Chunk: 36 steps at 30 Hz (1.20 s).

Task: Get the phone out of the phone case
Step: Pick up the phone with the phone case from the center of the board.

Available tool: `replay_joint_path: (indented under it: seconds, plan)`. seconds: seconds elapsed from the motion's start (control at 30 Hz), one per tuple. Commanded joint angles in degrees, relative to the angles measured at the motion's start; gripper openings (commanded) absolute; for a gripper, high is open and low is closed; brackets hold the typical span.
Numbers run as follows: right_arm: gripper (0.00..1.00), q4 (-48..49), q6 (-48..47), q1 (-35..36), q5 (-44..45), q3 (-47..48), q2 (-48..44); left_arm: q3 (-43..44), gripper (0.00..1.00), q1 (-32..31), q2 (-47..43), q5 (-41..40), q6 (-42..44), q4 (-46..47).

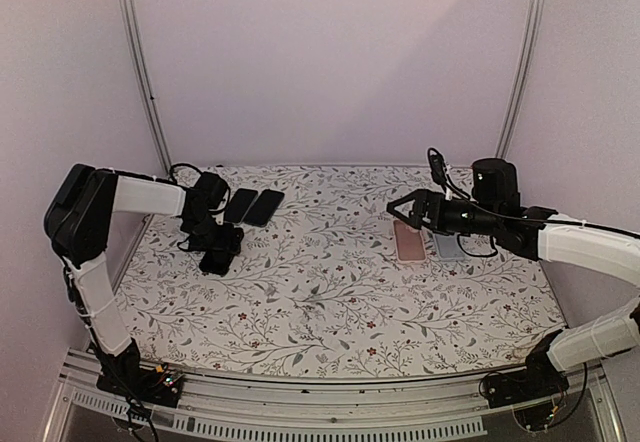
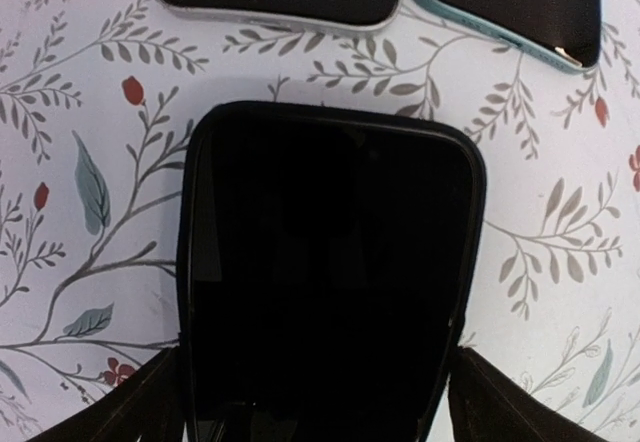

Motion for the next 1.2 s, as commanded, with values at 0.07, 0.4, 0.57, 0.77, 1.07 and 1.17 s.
replay_joint_path:
  seconds: [0.07,0.4,0.57,0.77,1.07,1.17]
  plan:
    - [0.99,3.18,1.50,0.93,-3.92,0.87,2.52,-0.20,0.84,-3.40,1.64,-1.70,-0.69,-3.11]
    - [0.99,5.09,2.15,1.80,-5.55,2.58,7.22,-1.81,0.63,-5.58,1.36,-0.15,-1.58,-2.13]
    - [0.99,6.12,3.24,3.09,-5.41,3.66,9.92,-3.75,0.54,-5.96,-3.34,4.09,-2.23,1.65]
    - [0.99,7.63,4.67,4.86,-4.80,4.99,13.63,-7.16,0.51,-7.01,-10.45,9.74,-4.17,6.64]
    - [0.99,9.82,8.05,8.87,-5.38,10.20,20.77,-9.84,0.51,-11.84,-19.43,15.39,-4.52,13.87]
    - [0.98,10.53,9.06,10.27,-5.84,12.62,23.24,-9.80,0.51,-14.18,-21.19,16.26,-4.38,16.04]
